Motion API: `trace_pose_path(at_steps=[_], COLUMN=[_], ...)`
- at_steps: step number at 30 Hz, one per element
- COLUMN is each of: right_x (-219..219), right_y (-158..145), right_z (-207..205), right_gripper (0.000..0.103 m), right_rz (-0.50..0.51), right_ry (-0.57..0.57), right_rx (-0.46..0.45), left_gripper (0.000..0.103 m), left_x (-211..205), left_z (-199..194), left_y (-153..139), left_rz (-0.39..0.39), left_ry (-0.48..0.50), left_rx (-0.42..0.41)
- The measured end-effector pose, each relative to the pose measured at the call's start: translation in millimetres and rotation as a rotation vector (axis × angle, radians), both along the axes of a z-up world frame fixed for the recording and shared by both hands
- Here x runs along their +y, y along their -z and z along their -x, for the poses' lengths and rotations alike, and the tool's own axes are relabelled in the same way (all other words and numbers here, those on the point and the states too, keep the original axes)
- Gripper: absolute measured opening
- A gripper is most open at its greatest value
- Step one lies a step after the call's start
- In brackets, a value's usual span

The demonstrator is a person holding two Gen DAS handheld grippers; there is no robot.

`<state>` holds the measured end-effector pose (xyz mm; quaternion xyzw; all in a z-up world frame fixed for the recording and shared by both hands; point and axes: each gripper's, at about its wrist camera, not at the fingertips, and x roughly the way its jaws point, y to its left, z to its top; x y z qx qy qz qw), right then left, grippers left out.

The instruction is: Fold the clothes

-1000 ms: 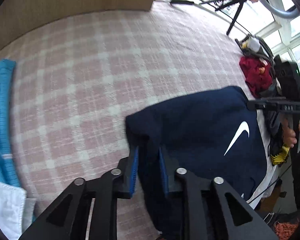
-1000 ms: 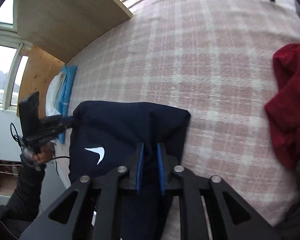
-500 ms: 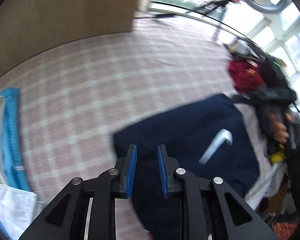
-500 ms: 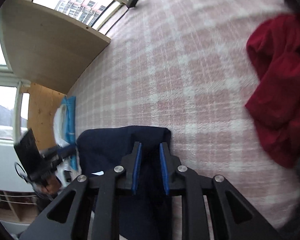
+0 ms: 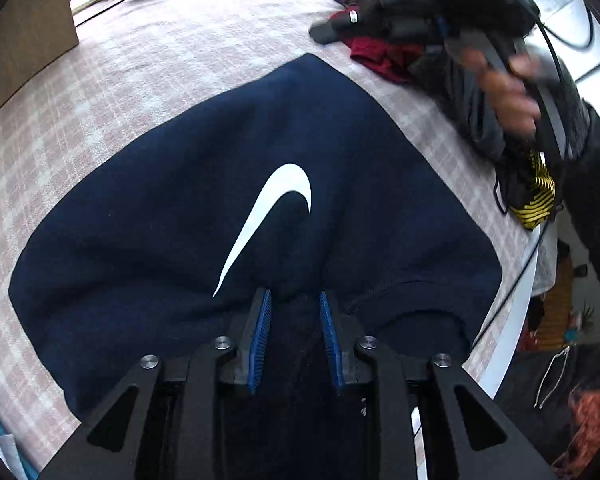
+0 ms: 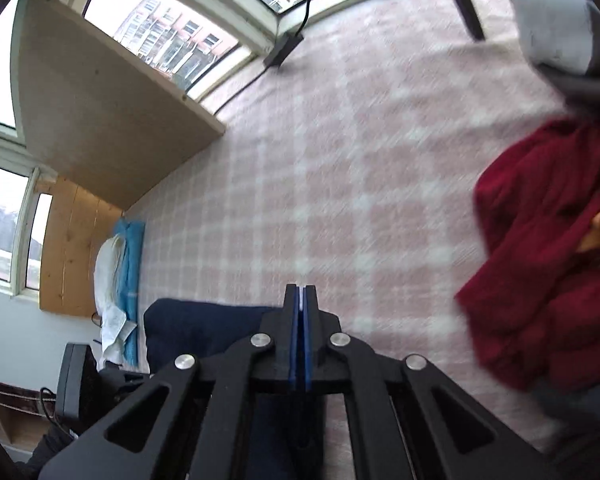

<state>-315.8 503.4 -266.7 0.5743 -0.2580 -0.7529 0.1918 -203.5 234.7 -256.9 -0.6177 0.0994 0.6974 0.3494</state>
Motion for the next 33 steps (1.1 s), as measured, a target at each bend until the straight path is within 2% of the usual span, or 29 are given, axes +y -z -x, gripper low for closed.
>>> trace_pose_path(at_steps=[2,6,8,10,13,18,19,21,22,23,25,27,29,31,33], right_x=[-4.0,-23.3,-32.7,-42.0,-56.1,-83.3,-103.5,-144.1,-163.5,-181.0,-212.4,-234.4,-246.7,-254.9,-255.0], right_y=[-2.6,-15.0,-15.1,-15.2,-15.4,-17.2,-22.8,-28.0,-30.5,-31.6,-28.5,-17.1,-1.4,14.0,21.2], right_z=[0.3,-12.0,-16.7,-21.3,-28.3,-40.3,-44.8,-53.9,-57.5,-60.4,-64.7,-66.8,-67.9,-72.6,-78.2], right_gripper=[0.003,0.006,0.011,0.013,0.015,0.016,0.016,0.016,0.016,0.015,0.016,0.015,0.016,0.016,0.013], right_rz=[0.019,-0.088,-0.114,-0.141,-0.18,-0.242,-0.228,-0.148,-0.109,-0.088,-0.077,-0.046,-0.05,-0.062,-0.066], right_ry=[-0.044,-0.099,-0.118,-0.137,-0.166,-0.221,-0.262,-0.339,-0.366,-0.39,-0.425,-0.451,-0.461,-0.483,-0.486], right_rx=[-0.022,0.03,0.035,0.04,0.046,0.062,0.077,0.092,0.101,0.113,0.134,0.103,0.054,0.012,0.007], left_gripper=[0.024,0.025,0.026,0.026,0.026,0.024,0.023,0.01,0.009,0.009,0.009,0.011,0.011,0.018,0.02], left_x=[2.8,-2.4,-27.8,-68.5,-127.2,-162.8,-167.0,-167.5,-166.4,-163.5,-159.0,-155.5,-155.0,-159.7,-164.7], left_z=[0.0,3.1,16.9,35.7,49.9,47.5,51.2,54.0,54.0,52.7,51.8,53.9,57.1,59.7,62.2], left_y=[-6.7,-37.9,-48.1,-54.8,-54.7,-33.7,-27.5,-14.6,-8.6,-6.2,-5.7,-5.3,-6.9,-8.3,-9.7], left_rz=[0.02,-0.009,-0.027,-0.004,0.027,0.085,0.086,0.086,0.091,0.096,0.051,0.03,0.031,0.039,0.046], left_ry=[-0.007,0.004,-0.073,-0.203,-0.352,-0.344,-0.331,-0.299,-0.278,-0.261,-0.237,-0.225,-0.224,-0.24,-0.257], left_rx=[0.013,0.132,0.148,0.168,0.152,0.175,0.163,0.14,0.133,0.138,0.136,0.136,0.155,0.16,0.164])
